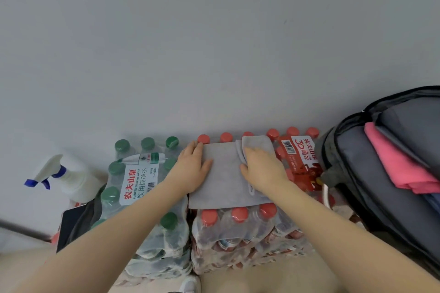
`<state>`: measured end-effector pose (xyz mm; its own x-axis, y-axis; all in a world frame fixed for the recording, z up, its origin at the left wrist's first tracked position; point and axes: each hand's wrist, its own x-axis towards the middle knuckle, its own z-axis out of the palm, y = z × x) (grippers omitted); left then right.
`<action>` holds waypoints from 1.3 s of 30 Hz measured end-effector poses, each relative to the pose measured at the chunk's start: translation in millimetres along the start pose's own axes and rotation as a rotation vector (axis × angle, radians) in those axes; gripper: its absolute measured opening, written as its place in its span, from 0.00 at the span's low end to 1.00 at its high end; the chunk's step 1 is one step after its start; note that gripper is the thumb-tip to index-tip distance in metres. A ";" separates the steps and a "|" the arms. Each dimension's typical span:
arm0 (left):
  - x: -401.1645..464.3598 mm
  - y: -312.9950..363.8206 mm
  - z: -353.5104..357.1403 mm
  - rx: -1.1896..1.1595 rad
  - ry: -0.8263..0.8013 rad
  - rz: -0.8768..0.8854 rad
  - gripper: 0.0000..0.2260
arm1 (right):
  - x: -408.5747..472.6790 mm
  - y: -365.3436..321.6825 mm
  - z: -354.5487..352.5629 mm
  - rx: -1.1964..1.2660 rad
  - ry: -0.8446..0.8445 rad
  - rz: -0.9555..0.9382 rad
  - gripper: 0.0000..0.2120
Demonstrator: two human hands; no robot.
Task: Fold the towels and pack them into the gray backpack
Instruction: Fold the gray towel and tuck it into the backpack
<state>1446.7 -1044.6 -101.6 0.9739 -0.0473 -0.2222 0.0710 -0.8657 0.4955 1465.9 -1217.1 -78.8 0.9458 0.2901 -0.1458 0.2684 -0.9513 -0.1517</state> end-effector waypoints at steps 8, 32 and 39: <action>1.2 -7.3 -1.7 -0.925 -0.092 -0.515 0.25 | -6.3 4.2 35.6 -0.037 0.252 0.051 0.32; 11.3 51.5 -28.2 -0.951 0.009 0.019 0.28 | -5.6 12.9 10.6 0.673 0.155 0.123 0.10; 16.5 58.0 -0.6 -0.715 -0.099 0.118 0.15 | -15.6 21.1 22.6 1.165 0.105 0.160 0.12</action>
<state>1467.0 -1095.3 -76.0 0.9621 -0.1944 -0.1914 0.1231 -0.3170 0.9404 1452.7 -1239.4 -101.8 0.9785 0.1150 -0.1712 -0.1316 -0.2910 -0.9476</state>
